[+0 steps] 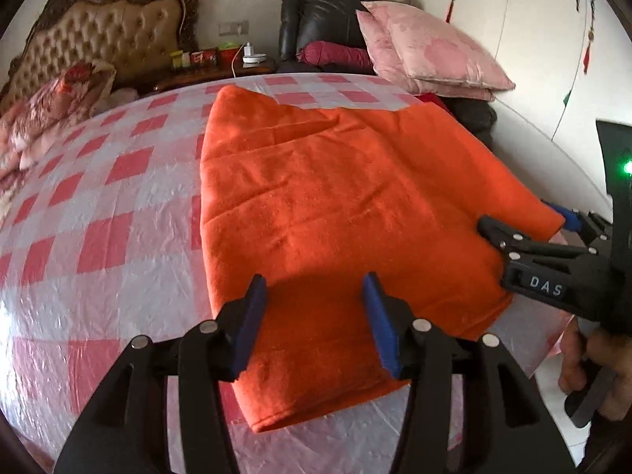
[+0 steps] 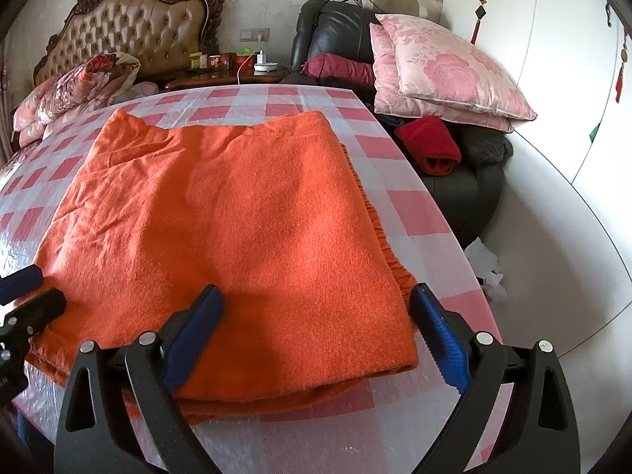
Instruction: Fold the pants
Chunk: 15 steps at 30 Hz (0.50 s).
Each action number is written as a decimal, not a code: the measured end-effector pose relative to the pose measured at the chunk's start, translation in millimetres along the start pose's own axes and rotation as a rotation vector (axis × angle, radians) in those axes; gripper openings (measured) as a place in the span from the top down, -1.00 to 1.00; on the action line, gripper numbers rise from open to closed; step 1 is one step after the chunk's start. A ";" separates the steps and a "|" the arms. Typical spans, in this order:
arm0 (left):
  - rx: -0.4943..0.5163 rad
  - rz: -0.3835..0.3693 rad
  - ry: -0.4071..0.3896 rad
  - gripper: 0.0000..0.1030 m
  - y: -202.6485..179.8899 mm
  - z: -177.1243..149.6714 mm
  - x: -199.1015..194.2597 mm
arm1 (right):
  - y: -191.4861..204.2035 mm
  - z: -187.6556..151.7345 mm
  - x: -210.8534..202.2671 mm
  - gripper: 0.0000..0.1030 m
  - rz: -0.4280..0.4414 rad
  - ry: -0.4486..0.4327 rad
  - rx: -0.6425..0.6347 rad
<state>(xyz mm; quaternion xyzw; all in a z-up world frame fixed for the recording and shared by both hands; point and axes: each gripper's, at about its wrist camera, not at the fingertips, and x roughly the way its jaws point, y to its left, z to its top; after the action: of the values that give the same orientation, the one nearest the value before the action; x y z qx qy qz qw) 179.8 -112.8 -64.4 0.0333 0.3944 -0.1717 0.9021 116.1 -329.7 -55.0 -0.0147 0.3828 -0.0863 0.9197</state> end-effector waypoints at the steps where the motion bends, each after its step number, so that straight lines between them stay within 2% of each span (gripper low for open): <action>1: 0.005 0.000 -0.001 -0.02 -0.5 -1.7 -1.0 | -0.1 -0.7 0.4 -0.79 0.001 -0.001 0.000; 4: 0.001 0.008 -0.008 -0.15 1.7 -4.5 -0.3 | 0.8 -1.6 -0.9 -0.79 0.001 -0.005 0.006; 7: -0.016 0.001 -0.012 -0.12 3.9 -3.7 -1.7 | 0.6 -1.2 -2.3 -0.79 -0.007 -0.001 0.013; 10: -0.030 -0.004 -0.057 -0.09 4.6 -4.4 -16.8 | 1.9 -1.6 -15.7 -0.79 -0.033 -0.013 0.026; 12: -0.026 0.001 -0.096 -0.09 3.7 -5.7 -28.6 | 3.7 -3.2 -28.8 -0.79 -0.017 -0.039 0.039; 15: -0.025 0.022 -0.105 -0.11 4.2 -7.8 -34.9 | 8.7 -6.9 -42.3 -0.79 0.012 -0.056 0.047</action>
<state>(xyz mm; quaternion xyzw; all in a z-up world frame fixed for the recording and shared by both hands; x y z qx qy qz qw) 153.8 -97.5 -44.8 0.0171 0.3483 -0.1585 0.9237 83.2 -313.7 -31.0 0.0065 0.3547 -0.0891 0.9307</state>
